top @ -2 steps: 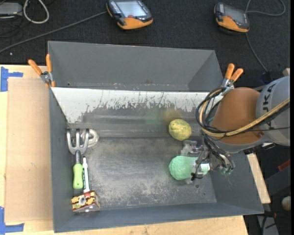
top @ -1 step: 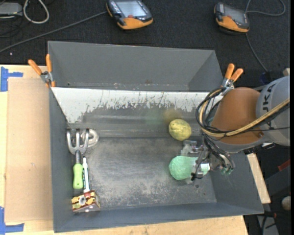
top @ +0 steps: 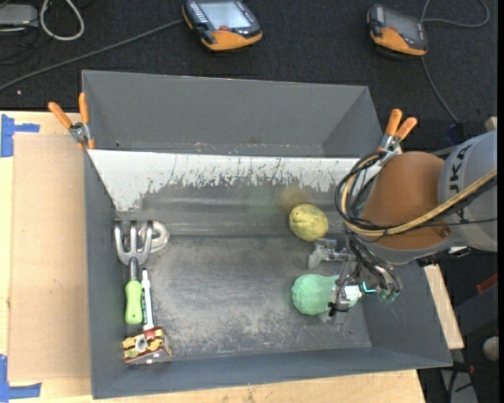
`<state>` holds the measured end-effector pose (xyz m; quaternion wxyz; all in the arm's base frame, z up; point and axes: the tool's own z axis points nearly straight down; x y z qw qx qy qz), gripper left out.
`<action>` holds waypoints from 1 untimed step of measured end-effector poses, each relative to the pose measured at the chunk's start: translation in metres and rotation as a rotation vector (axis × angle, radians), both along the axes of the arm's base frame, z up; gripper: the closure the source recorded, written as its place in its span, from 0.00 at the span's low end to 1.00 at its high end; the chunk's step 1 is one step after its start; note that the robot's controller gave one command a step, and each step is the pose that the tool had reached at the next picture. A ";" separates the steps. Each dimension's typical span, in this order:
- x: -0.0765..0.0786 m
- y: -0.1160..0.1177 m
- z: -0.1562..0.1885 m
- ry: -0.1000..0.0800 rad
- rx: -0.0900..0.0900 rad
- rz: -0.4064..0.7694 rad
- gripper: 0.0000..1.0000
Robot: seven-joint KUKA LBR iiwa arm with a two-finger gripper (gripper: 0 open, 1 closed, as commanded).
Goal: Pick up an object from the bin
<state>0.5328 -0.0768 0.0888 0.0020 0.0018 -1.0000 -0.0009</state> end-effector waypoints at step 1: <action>0.000 0.000 0.000 0.001 0.000 0.001 1.00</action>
Offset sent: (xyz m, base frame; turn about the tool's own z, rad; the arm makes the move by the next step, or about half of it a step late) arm 0.0000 0.0000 0.0000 0.0000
